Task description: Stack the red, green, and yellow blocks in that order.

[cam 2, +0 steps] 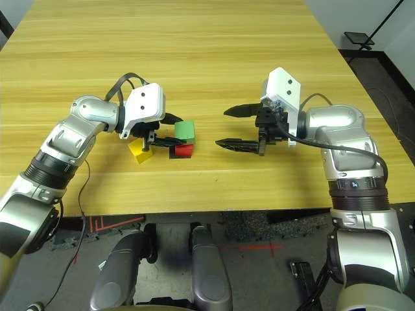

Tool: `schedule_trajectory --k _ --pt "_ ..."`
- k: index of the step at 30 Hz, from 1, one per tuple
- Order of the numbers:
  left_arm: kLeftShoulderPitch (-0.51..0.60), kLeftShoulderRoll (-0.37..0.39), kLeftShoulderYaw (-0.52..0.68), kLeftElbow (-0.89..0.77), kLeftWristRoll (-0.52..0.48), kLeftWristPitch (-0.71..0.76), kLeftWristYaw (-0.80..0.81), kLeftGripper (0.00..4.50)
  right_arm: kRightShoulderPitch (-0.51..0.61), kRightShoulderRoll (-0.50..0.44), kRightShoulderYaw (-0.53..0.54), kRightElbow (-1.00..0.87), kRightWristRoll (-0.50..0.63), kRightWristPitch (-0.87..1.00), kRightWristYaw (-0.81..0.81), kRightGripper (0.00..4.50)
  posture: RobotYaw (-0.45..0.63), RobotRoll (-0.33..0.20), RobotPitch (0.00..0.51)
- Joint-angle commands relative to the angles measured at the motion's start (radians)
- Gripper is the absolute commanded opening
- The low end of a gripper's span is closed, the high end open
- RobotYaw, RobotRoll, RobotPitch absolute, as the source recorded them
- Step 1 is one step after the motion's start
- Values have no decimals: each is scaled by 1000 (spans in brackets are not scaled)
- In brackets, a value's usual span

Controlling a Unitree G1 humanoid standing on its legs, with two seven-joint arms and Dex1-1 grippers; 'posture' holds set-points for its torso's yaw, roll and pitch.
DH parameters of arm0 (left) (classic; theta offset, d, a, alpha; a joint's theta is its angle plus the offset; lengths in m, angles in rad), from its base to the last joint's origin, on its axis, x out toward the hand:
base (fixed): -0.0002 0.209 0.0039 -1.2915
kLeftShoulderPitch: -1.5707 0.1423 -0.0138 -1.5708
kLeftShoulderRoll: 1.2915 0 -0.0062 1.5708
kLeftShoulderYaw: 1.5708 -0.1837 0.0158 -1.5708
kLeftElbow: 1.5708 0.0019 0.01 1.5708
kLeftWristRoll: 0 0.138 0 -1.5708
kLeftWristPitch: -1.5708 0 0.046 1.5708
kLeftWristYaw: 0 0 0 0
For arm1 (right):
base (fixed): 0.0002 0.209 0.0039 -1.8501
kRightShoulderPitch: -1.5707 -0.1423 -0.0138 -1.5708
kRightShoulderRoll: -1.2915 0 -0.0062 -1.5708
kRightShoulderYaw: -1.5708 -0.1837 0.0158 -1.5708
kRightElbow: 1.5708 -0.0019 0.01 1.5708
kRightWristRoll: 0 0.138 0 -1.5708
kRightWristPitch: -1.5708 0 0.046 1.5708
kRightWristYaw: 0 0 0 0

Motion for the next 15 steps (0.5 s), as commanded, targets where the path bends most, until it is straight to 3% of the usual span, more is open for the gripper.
schedule_trajectory --k 1,15 --pt "-9 1 3 9 10 -13 -23 2009 15 1 3 -9 13 -8 -2 4500 182 102 262" --pt "11 -6 -7 -6 20 7 -34 2009 16 7 8 -9 10 -16 -10 4500 178 100 265"
